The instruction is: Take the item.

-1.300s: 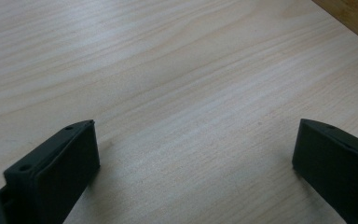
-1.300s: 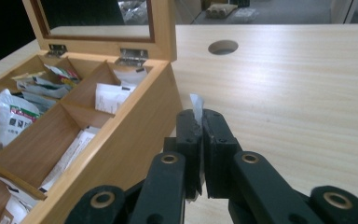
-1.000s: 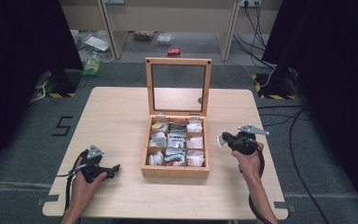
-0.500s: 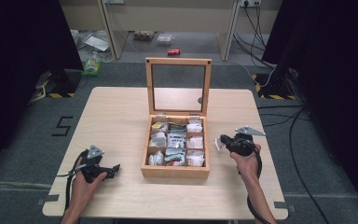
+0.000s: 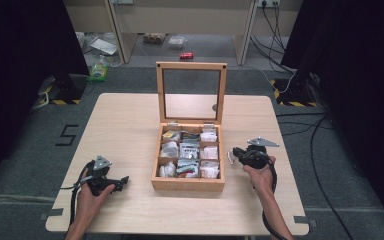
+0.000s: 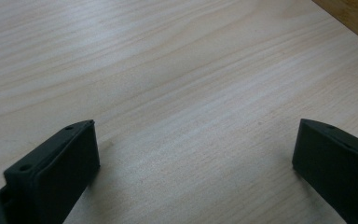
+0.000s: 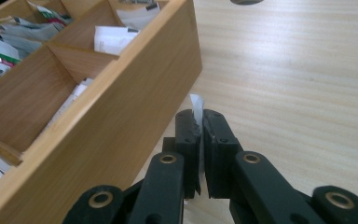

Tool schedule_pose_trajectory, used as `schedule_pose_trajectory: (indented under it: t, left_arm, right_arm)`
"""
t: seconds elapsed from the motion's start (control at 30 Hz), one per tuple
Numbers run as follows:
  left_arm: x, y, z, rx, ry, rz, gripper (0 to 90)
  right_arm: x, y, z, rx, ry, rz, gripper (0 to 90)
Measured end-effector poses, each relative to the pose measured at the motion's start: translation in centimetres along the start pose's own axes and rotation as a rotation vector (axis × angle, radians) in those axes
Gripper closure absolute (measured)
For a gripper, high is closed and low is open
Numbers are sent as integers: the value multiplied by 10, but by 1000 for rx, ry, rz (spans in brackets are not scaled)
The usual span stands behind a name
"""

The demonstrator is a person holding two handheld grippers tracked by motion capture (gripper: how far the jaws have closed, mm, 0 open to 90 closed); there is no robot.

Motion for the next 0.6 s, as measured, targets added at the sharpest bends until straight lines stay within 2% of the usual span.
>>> schedule_pose_trajectory:
  t: [0.3,0.37,0.6]
  left_arm:
    - [0,0,0,0,0,0,0]
    - [0,0,0,0,0,0,0]
    - [0,0,0,0,0,0,0]
  right_arm:
    - [5,2,2,11,16,-18,814]
    - [5,2,4,24,4,-18,798]
    - [4,-2,12,45,20,-13,757]
Point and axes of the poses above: each handheld gripper's, and its own axes: y roughly forward along the jaws, x roughly out of its underside, z roughly to its right, the point moved 9 cm from there along y, roughly forward along the jaws, and after that the axes turned 2 degrees about z, right-handed, at the moved point
